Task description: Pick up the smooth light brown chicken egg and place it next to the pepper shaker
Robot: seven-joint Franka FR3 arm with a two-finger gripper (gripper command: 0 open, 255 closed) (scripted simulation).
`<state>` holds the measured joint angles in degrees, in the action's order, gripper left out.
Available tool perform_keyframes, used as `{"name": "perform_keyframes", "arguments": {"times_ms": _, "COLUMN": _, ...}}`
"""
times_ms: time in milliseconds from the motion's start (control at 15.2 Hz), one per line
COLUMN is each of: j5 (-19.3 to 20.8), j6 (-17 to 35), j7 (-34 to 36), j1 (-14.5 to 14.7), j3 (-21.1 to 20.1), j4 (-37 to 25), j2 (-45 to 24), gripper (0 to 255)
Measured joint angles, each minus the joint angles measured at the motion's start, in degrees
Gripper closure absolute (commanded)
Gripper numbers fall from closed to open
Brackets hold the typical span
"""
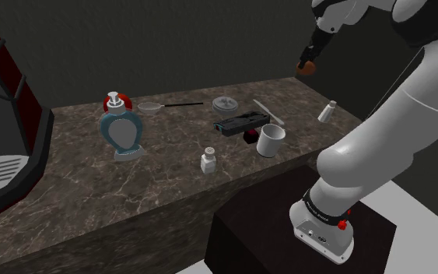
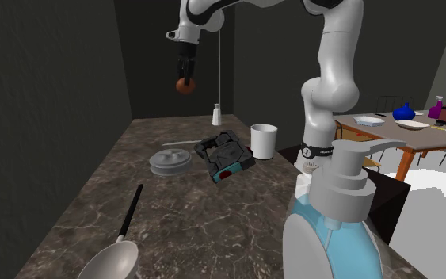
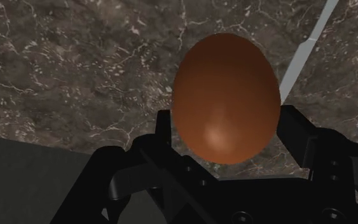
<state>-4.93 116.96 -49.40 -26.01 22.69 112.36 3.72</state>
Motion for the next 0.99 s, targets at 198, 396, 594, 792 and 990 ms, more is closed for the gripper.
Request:
{"name": "perform_keyframes", "arguments": {"times_ms": 198, "j5": -1.67, "j6": -0.39, "j7": -4.56, "j1": -1.77, "j3": 2.17, "j4": -2.31, "j2": -2.59, "gripper": 255}}
{"name": "perform_keyframes", "arguments": {"times_ms": 396, "j5": -4.26, "j6": -2.65, "j7": -9.91, "j1": -4.24, "j3": 4.57, "j4": -7.67, "j2": -6.81, "gripper": 255}}
{"name": "perform_keyframes", "arguments": {"times_ms": 594, "j5": -5.55, "j6": -1.61, "j7": -12.20, "j1": -5.19, "j3": 5.22, "j4": -7.97, "j2": -8.65, "gripper": 255}}
{"name": "perform_keyframes", "arguments": {"times_ms": 792, "j5": -6.11, "j6": 0.41, "j7": -12.95, "j1": -5.33, "j3": 5.25, "j4": -6.45, "j2": -9.31, "gripper": 255}}
{"name": "perform_keyframes", "arguments": {"times_ms": 990, "j5": -6.51, "j6": 2.58, "j7": -13.46, "j1": -5.34, "j3": 5.19, "j4": -4.52, "j2": -9.63, "gripper": 255}}
